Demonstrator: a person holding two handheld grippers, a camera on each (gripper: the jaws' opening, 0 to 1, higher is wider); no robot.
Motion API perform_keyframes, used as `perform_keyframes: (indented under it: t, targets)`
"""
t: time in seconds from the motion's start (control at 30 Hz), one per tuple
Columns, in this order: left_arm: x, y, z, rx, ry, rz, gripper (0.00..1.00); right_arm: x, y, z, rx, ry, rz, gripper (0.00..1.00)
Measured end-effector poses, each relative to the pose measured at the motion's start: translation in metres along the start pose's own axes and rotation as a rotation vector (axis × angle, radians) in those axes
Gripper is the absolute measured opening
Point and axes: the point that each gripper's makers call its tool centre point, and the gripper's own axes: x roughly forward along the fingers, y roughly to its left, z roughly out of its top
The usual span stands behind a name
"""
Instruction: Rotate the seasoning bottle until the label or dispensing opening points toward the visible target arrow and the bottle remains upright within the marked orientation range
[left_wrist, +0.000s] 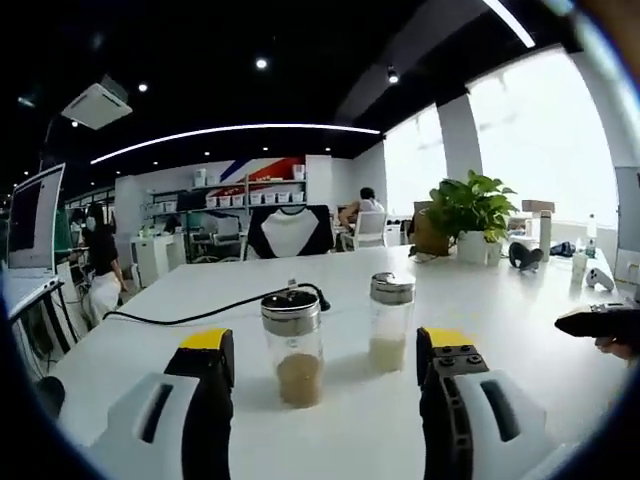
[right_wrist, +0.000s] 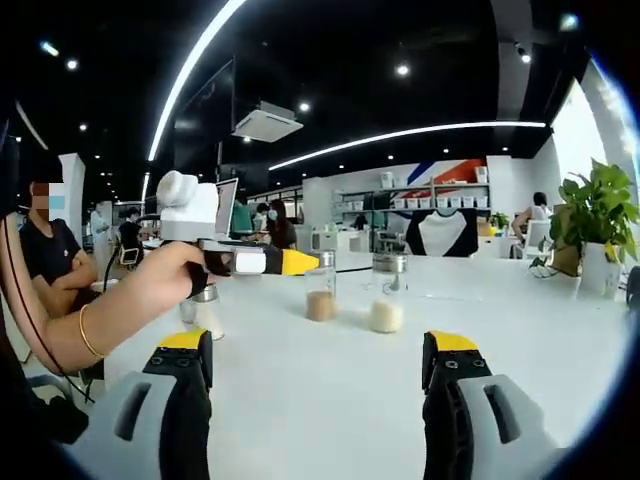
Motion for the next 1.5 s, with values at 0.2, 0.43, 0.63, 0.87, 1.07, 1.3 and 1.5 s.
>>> perform_keyframes:
  t: [0.2, 0.43, 0.63, 0.87, 1.07, 1.3, 1.5]
  targets:
    - [0.015, 0.007, -0.002, -0.034, 0.004, 0.022, 0.75, -0.002, -0.004, -0.005, 0.009, 0.008, -0.002, 0.88]
    - [0.027, 0.010, -0.003, -0.011, -0.004, 0.032, 0.75, -0.002, -0.012, -0.008, 0.029, 0.009, -0.009, 0.88]
    - [0.039, 0.012, -0.010, -0.016, 0.012, 0.033, 0.74, -0.001, -0.011, -0.008, 0.027, 0.012, -0.004, 0.88]
    - [0.053, 0.019, -0.019, -0.037, 0.019, 0.069, 0.74, -0.001, -0.013, -0.013, 0.035, 0.024, -0.008, 0.87]
    - [0.061, 0.025, -0.028, -0.043, 0.018, 0.100, 0.71, 0.000, -0.012, -0.016, 0.035, 0.033, -0.004, 0.87]
    - [0.072, 0.024, -0.040, -0.066, 0.046, 0.082, 0.71, 0.000, -0.016, -0.016, 0.052, 0.020, -0.010, 0.88]
    - [0.077, 0.017, -0.044, -0.034, 0.052, 0.068, 0.71, 0.001, -0.019, -0.020, 0.057, 0.029, -0.014, 0.88]
